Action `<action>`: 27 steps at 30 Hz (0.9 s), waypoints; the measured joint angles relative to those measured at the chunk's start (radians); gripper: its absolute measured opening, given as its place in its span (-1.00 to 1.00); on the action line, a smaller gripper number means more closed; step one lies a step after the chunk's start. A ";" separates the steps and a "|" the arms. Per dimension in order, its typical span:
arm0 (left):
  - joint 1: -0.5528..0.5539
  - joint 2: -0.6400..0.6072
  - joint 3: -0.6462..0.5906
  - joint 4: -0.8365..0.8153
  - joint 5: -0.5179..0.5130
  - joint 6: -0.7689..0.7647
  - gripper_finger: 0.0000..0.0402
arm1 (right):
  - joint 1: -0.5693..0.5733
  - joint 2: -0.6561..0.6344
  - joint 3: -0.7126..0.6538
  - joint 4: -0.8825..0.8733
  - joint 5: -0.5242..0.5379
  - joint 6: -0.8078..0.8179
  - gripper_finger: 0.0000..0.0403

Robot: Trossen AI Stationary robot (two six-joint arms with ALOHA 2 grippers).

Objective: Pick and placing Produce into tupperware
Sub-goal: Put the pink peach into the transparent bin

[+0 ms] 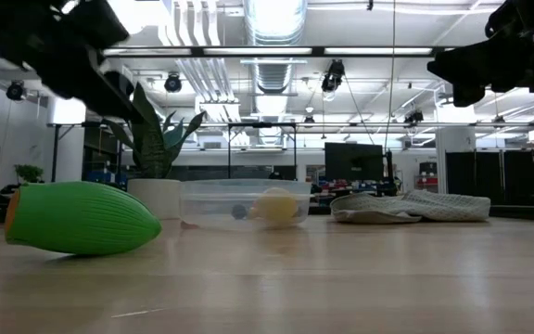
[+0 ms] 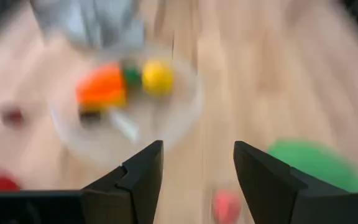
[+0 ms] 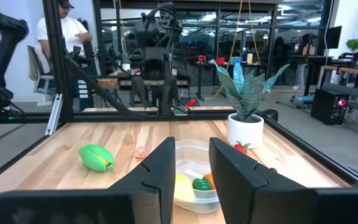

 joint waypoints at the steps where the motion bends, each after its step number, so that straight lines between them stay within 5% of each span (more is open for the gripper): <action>1: 0.000 0.036 0.010 -0.017 -0.004 -0.018 -0.09 | 0.000 0.000 0.000 0.000 0.000 0.000 -0.55; 13: -0.013 0.344 0.142 -0.153 0.146 -0.149 -0.09 | 0.000 0.000 0.001 -0.003 -0.001 0.000 -0.59; 27: -0.048 0.541 0.216 -0.246 0.144 -0.194 -0.09 | 0.000 0.000 0.001 -0.006 -0.001 0.003 -0.60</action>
